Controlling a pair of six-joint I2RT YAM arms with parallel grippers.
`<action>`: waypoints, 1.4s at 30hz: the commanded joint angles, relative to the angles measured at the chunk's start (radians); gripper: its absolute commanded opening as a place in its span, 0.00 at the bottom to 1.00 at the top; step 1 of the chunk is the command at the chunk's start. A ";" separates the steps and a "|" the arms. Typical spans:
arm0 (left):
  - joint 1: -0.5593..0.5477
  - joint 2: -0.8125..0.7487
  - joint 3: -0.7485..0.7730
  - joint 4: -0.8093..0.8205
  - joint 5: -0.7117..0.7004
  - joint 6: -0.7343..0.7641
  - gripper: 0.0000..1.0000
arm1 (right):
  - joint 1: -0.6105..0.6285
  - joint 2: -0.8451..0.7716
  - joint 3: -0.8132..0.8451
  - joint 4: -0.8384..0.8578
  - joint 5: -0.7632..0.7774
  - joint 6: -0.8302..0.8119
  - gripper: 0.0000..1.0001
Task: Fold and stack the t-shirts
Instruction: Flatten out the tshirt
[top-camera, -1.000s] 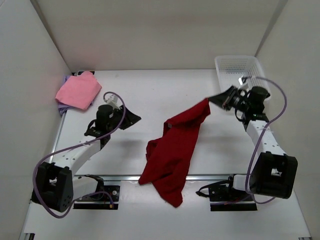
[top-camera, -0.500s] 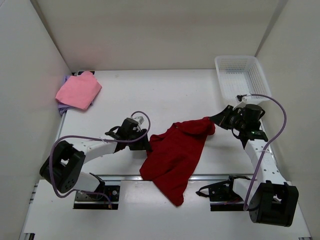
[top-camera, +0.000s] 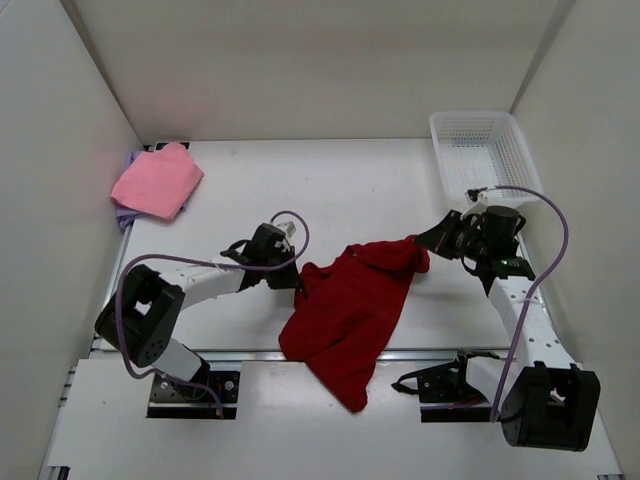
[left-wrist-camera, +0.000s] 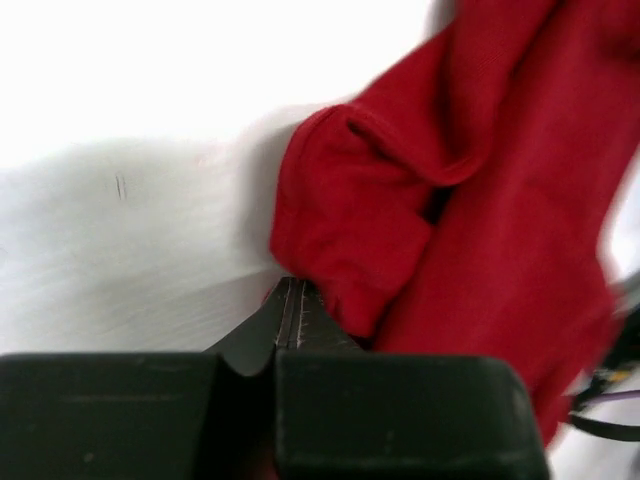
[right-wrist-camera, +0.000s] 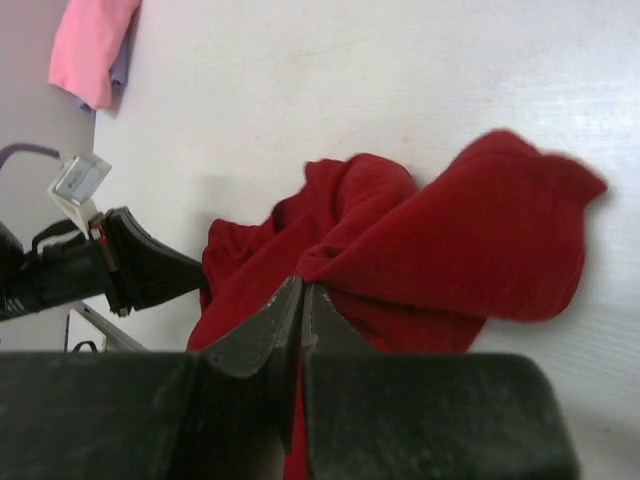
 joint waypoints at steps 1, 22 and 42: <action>0.049 -0.079 0.153 -0.037 0.039 0.006 0.00 | 0.029 0.003 0.157 0.024 -0.019 -0.017 0.00; 0.174 -0.198 0.313 -0.221 0.127 0.043 0.15 | 0.012 -0.048 0.388 -0.028 -0.208 0.069 0.00; 0.020 0.152 0.222 0.020 0.014 -0.034 0.57 | 0.041 -0.198 -0.026 -0.097 -0.111 -0.025 0.00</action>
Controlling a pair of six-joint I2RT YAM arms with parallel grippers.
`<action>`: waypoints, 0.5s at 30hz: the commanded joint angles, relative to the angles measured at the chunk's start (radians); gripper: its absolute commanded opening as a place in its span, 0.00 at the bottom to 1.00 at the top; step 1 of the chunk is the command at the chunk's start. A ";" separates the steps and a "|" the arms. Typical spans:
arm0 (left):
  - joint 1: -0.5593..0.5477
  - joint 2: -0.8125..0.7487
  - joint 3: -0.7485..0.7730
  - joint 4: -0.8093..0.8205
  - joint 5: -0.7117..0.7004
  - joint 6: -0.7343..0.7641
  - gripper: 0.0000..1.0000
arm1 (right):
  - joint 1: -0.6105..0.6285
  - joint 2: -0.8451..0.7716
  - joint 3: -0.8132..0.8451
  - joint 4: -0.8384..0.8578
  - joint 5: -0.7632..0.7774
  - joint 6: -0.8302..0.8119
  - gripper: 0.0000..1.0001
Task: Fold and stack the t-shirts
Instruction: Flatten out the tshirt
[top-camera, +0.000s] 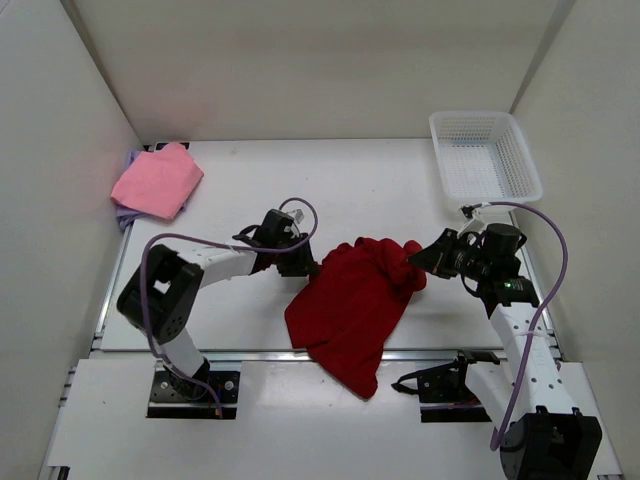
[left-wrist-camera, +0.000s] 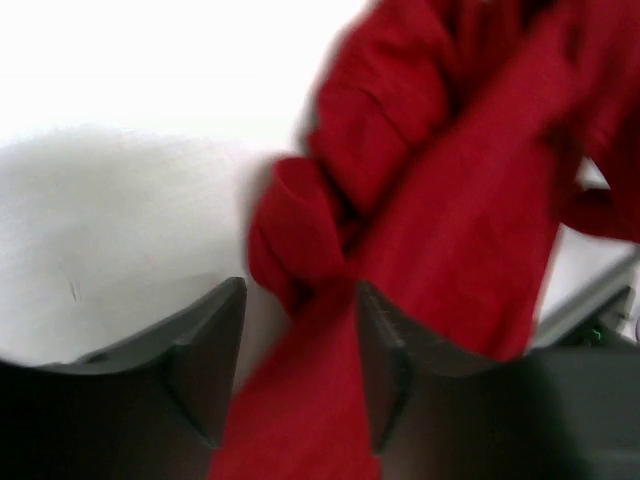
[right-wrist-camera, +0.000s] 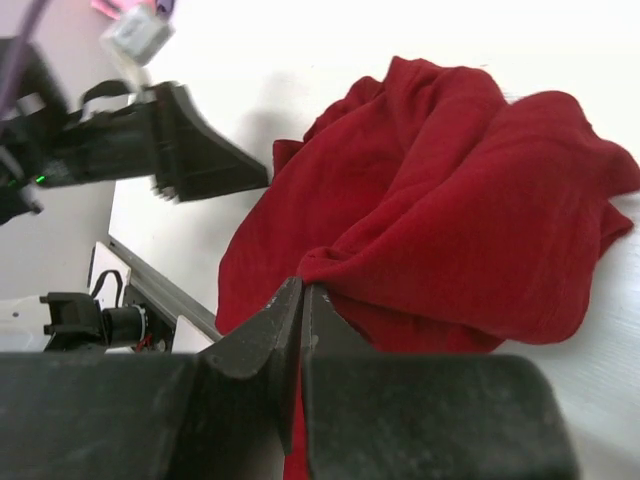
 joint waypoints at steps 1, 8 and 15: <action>-0.008 0.065 0.090 0.026 -0.076 -0.001 0.48 | 0.021 0.000 0.018 0.064 -0.009 0.007 0.00; -0.024 0.128 0.130 -0.002 -0.107 0.011 0.35 | 0.022 -0.006 0.029 0.076 -0.024 0.019 0.01; -0.018 0.079 0.150 -0.009 -0.141 -0.008 0.00 | 0.045 -0.003 0.017 0.130 -0.026 0.064 0.00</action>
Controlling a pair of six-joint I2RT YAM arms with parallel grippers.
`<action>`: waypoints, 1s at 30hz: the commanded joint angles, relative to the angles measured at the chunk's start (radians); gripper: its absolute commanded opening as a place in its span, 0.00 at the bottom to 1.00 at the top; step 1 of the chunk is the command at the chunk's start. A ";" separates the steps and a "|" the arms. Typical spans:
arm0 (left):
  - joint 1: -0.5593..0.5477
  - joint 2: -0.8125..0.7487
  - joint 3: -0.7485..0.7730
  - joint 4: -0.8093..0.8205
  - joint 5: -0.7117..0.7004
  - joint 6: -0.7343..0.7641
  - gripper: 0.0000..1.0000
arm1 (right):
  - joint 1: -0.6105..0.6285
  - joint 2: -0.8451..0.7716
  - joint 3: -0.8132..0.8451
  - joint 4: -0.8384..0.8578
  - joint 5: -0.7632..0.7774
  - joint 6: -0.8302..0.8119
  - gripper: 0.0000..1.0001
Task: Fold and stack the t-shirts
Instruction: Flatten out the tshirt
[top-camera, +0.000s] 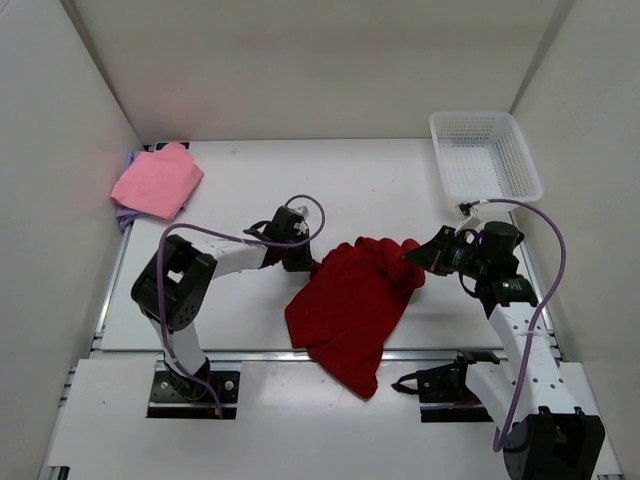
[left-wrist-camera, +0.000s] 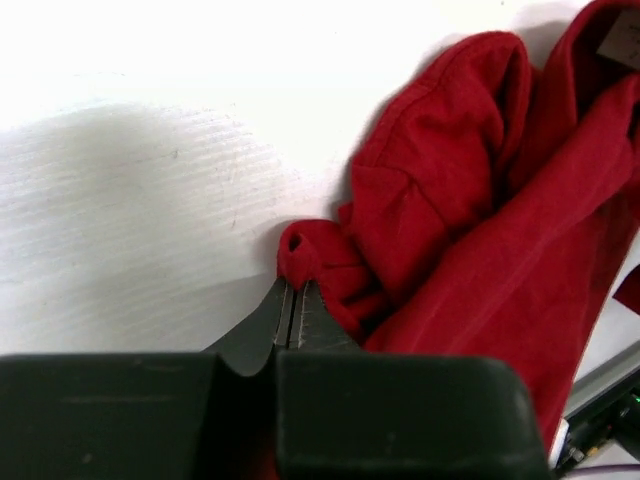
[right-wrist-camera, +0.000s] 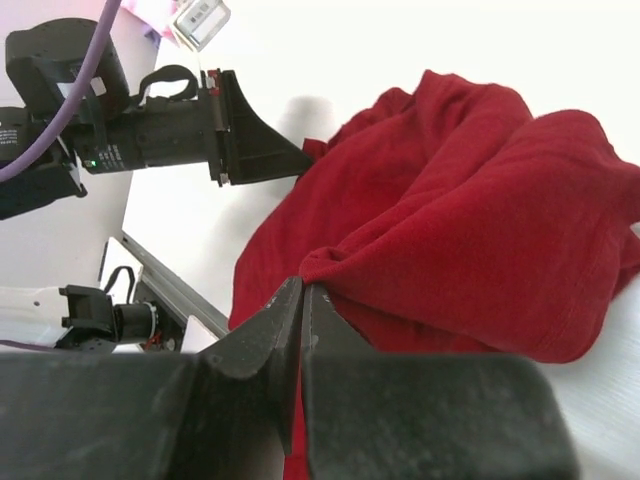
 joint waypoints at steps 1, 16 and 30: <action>0.024 -0.084 0.067 -0.040 -0.027 0.000 0.00 | 0.013 0.004 0.033 0.085 -0.022 0.034 0.00; 0.425 -0.473 0.734 -0.511 -0.089 0.164 0.00 | 0.083 0.018 0.600 -0.051 -0.029 -0.008 0.00; 0.222 -0.485 1.131 -0.592 -0.522 0.282 0.00 | 0.186 0.067 0.883 -0.104 -0.144 0.115 0.00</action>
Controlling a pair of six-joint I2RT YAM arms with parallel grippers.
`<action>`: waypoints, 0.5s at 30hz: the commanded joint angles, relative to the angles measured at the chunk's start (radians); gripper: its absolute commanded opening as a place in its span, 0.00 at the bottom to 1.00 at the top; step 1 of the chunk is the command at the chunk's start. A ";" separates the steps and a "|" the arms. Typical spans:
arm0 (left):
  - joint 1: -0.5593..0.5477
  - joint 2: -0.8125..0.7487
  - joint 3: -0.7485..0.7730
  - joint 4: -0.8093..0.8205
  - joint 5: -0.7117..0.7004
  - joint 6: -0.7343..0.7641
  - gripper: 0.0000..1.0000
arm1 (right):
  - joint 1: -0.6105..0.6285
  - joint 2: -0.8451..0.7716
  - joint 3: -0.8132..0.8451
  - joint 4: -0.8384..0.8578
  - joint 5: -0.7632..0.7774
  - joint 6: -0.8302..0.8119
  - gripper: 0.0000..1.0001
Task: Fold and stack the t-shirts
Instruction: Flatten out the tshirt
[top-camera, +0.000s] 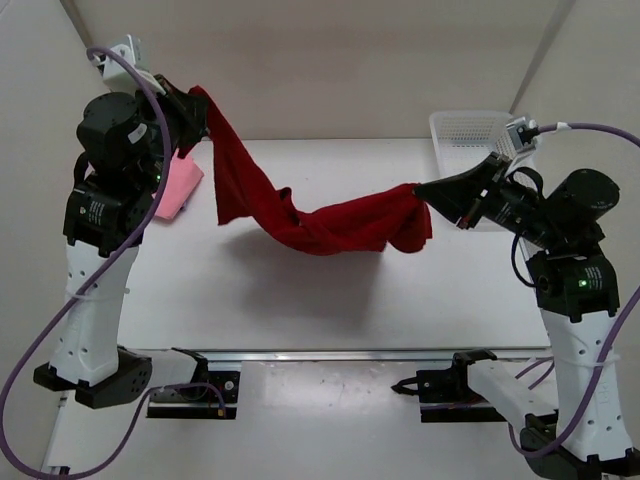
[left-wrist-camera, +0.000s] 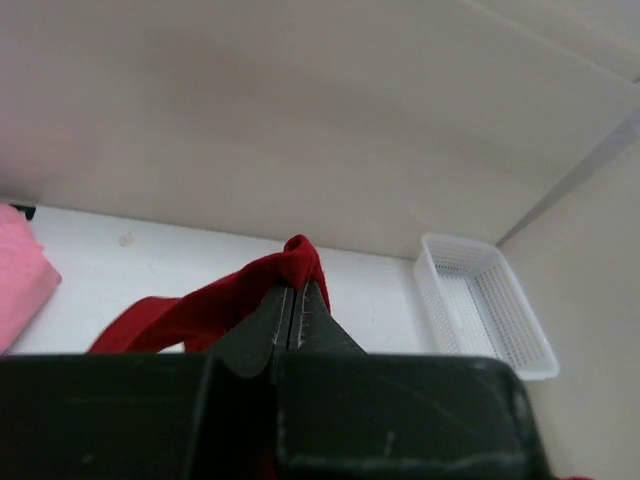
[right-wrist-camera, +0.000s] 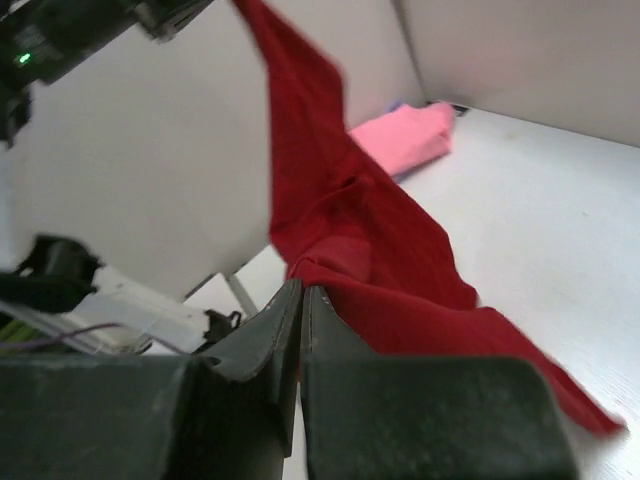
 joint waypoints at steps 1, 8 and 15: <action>-0.050 0.034 0.142 -0.024 -0.160 0.055 0.00 | 0.020 -0.018 0.007 0.118 -0.127 0.114 0.00; 0.098 0.197 0.137 0.033 0.120 -0.045 0.00 | -0.206 0.019 -0.415 0.242 -0.180 0.148 0.00; 0.122 0.210 0.191 0.063 0.118 -0.040 0.00 | -0.034 0.077 -0.334 0.314 -0.201 0.129 0.00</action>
